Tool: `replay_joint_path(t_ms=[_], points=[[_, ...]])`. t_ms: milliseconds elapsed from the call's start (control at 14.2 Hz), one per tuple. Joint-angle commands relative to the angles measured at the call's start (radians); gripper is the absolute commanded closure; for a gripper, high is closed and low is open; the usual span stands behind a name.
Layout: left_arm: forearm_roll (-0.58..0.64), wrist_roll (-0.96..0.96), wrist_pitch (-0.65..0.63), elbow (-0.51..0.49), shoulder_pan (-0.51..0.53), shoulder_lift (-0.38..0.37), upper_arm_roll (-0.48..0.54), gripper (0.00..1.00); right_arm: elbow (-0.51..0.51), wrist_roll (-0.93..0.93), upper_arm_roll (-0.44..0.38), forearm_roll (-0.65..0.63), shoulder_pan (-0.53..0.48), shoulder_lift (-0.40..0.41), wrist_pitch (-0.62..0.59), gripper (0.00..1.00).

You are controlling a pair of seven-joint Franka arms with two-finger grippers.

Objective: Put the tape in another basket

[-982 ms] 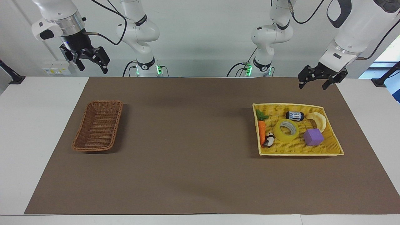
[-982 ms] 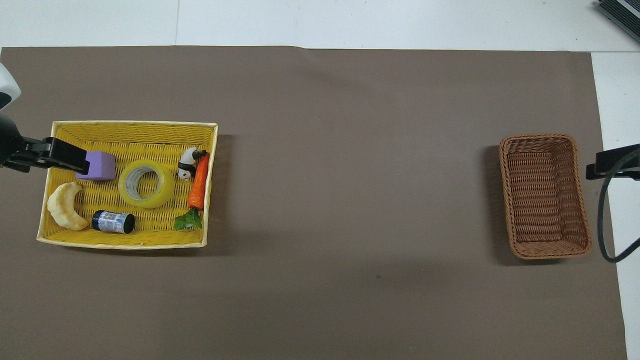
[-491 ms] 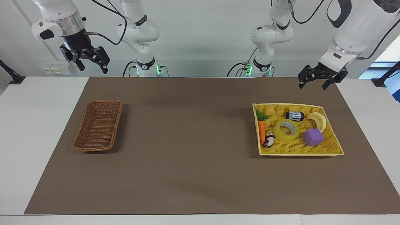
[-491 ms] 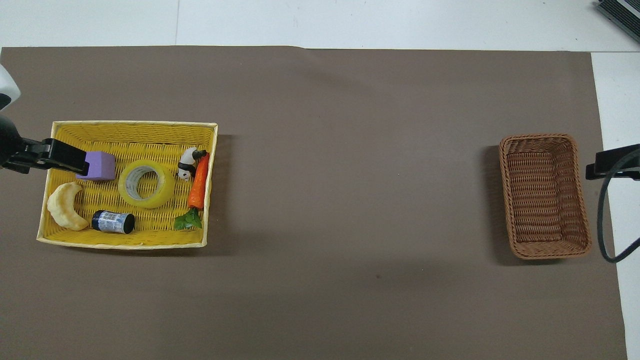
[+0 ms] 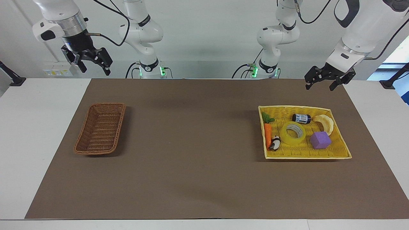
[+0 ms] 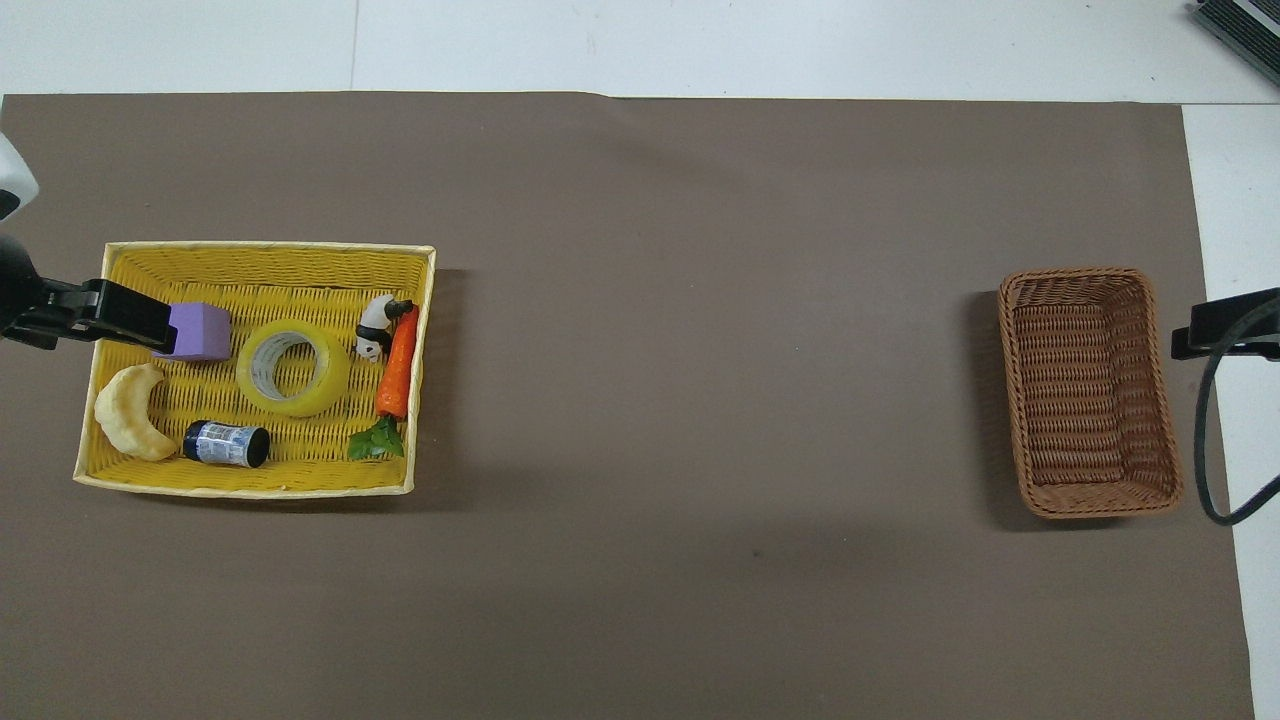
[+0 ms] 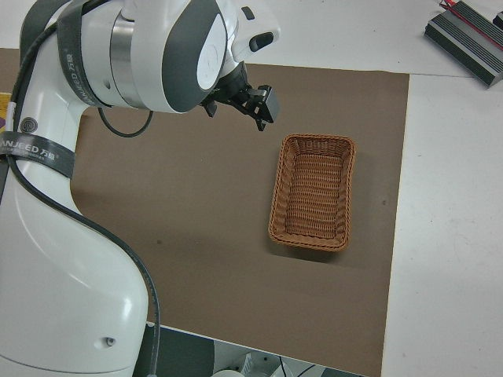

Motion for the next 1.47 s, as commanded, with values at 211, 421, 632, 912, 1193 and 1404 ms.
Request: replay_joint_path(t_ms=[211, 421, 632, 912, 1193, 1404], points=[[-0.007, -0.001, 0.020, -0.075, 0.002, -0.051, 0.005, 0.00, -0.017, -0.022, 0.006, 0.019, -0.011, -0.018, -0.003, 0.00], [-0.007, 0.007, 0.078, -0.150, 0.002, -0.088, 0.005, 0.00, -0.017, -0.022, 0.006, 0.019, -0.011, -0.018, -0.003, 0.00], [-0.007, 0.009, 0.100, -0.178, 0.002, -0.089, 0.005, 0.00, -0.017, -0.022, 0.006, 0.019, -0.011, -0.018, -0.003, 0.00], [-0.007, 0.063, 0.204, -0.279, 0.009, -0.100, 0.009, 0.00, -0.017, -0.022, 0.006, 0.019, -0.011, -0.018, -0.003, 0.00], [-0.007, 0.198, 0.294, -0.366, 0.065, -0.100, 0.008, 0.00, -0.017, -0.022, 0.006, 0.019, -0.011, -0.018, -0.003, 0.00], [-0.007, 0.312, 0.351, -0.420, 0.090, -0.086, 0.008, 0.00, -0.017, -0.022, 0.006, 0.019, -0.011, -0.018, -0.003, 0.00]])
